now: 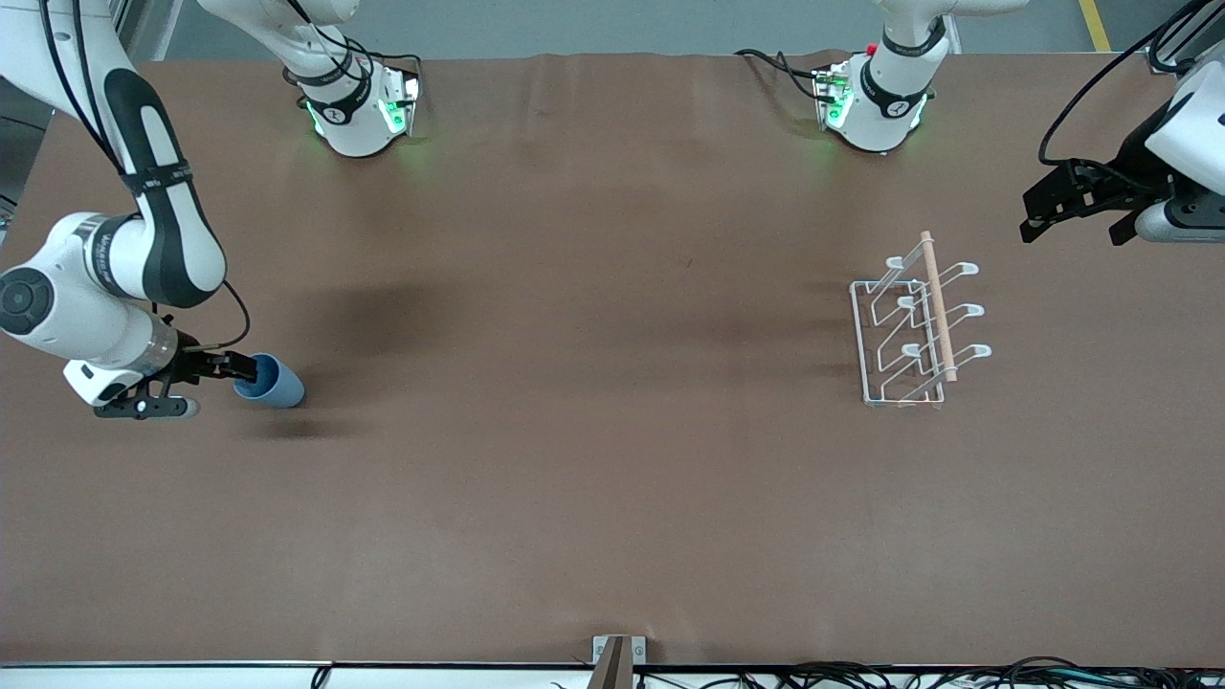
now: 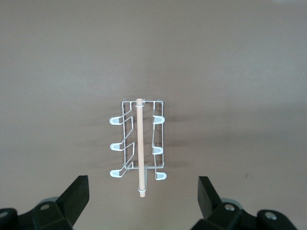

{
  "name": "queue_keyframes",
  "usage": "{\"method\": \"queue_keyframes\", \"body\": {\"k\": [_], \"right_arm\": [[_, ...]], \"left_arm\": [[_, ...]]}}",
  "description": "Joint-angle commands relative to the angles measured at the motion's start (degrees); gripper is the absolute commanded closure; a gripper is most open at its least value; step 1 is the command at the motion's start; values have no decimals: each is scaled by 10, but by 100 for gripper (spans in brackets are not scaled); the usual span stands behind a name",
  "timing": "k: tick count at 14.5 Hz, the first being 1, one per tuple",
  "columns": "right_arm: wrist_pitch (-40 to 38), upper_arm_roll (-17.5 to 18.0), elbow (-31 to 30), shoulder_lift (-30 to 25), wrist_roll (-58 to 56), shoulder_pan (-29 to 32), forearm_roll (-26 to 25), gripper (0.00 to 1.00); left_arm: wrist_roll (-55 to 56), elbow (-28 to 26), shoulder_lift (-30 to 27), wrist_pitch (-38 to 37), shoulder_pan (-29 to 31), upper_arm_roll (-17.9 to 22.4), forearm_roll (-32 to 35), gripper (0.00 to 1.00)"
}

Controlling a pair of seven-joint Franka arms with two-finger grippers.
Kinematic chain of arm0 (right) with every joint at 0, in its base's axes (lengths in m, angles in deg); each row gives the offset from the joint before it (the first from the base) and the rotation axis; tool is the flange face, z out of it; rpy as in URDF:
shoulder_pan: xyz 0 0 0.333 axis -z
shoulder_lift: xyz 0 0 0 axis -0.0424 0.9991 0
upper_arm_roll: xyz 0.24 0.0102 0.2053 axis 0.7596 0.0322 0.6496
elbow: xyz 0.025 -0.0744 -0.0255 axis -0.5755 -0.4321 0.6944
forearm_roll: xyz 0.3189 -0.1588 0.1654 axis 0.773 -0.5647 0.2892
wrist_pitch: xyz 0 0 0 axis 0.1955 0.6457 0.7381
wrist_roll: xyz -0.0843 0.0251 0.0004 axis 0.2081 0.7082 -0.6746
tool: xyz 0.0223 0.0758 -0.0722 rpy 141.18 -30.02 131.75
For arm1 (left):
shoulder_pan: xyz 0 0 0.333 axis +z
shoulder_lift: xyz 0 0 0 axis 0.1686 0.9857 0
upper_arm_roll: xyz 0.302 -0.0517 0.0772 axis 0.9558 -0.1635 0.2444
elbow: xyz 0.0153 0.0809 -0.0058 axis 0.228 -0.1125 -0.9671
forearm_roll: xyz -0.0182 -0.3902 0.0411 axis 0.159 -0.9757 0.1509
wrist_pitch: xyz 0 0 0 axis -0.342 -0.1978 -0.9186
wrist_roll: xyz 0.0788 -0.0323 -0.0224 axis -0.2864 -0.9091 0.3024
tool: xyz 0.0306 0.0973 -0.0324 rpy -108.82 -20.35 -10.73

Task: Hang cup on cup holder
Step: 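Reach the right gripper down to the blue cup and grasp it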

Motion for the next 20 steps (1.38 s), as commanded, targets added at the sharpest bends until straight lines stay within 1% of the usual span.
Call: {"method": "queue_keyframes", "body": {"k": [1,2,3,4,6,8,9,10,14,15,18,20], "right_arm": [[25,1,-4,12,-12,1,15,3],[31,1,-4,15,-12,0,15,4],[34,2,-4,20,-12,0,15,10],[34,1,-5,23,-12,0,15,20],[34,2,-6,27,-12,0,15,46],[34,4,-6,35,-12,0,16,67],[34,7,-5,36,-11,1,18,82],[32,9,-4,36,-9,1,18,99],[15,10,8,33,-7,1,22,100],[-16,11,20,30,-6,0,25,100],[-144,12,100,19,-4,-3,88,100],[-209,12,151,18,10,-12,120,100]], "left_arm": [[-8,11,5,-4,2,0,1,0],[-9,11,6,-4,2,-1,1,0],[-9,11,6,-4,2,0,1,0],[-9,11,7,-4,2,0,1,0],[-8,11,9,-3,2,0,1,0],[-5,12,10,-2,2,0,2,0],[-5,12,10,-2,1,0,2,0],[-4,12,13,-2,1,0,1,0],[-8,12,13,-2,1,-1,1,0],[-10,12,13,-2,3,0,1,0],[-7,12,12,-2,2,-1,1,0],[-10,11,12,-3,0,-1,2,0]]}}
